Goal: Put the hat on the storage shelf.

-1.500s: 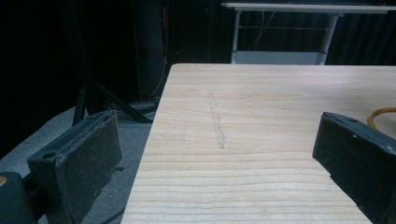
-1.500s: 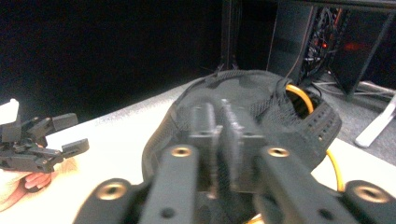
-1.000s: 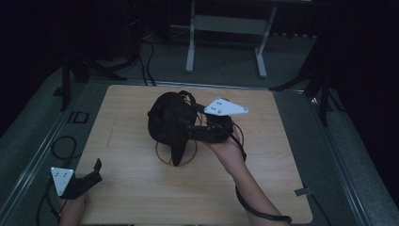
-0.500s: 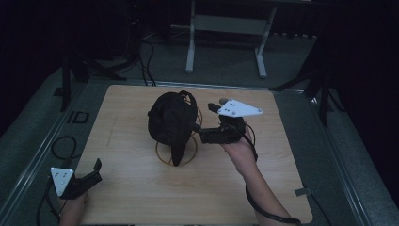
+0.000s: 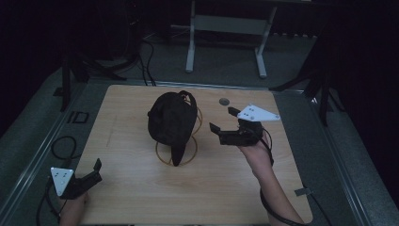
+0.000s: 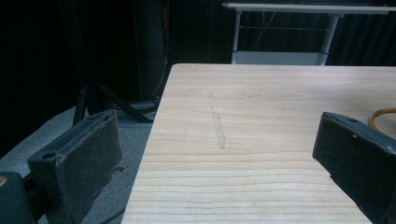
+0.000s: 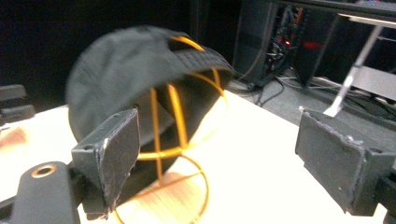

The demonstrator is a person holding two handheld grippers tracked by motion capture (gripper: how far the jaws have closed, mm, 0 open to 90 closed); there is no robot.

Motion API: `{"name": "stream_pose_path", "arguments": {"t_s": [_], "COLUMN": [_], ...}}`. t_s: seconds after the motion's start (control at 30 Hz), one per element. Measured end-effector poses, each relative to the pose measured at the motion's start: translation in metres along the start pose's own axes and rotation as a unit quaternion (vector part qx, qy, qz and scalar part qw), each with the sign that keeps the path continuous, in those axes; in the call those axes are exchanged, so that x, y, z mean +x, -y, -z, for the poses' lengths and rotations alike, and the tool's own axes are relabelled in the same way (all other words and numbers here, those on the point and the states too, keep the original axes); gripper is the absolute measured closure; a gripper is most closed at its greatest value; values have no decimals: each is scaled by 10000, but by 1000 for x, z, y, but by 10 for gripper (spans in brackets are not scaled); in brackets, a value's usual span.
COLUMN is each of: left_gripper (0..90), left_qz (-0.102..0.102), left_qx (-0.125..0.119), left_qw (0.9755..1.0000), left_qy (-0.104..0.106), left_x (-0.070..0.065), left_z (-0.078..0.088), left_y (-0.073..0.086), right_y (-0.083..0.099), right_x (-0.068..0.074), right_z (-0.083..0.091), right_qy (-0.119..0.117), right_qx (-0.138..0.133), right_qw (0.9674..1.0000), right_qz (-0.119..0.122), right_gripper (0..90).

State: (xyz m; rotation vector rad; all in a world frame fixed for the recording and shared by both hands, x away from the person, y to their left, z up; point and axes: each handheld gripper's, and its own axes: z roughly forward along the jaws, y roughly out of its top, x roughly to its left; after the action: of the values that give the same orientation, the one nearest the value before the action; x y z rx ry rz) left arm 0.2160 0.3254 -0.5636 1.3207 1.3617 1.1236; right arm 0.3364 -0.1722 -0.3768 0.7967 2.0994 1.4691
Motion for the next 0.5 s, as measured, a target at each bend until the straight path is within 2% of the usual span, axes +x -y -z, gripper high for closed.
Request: {"name": "stream_pose_path", "arguments": {"t_s": [0.27,0.5], "left_gripper": [18,18], "left_qz": [2,7], "left_qx": [2,0], "left_qw": [10000,10000], "left_qy": [5,3], "left_x": [0,0], "left_z": [0,0], "left_y": [0,0], "right_y": [30,65], "right_x": [-22,-41], "right_z": [13,27], "right_qy": [310,552], "right_qx": [153,256], "right_qw": [9994,9977], "right_qz": [-63,-303], "right_gripper": [136,136]}}
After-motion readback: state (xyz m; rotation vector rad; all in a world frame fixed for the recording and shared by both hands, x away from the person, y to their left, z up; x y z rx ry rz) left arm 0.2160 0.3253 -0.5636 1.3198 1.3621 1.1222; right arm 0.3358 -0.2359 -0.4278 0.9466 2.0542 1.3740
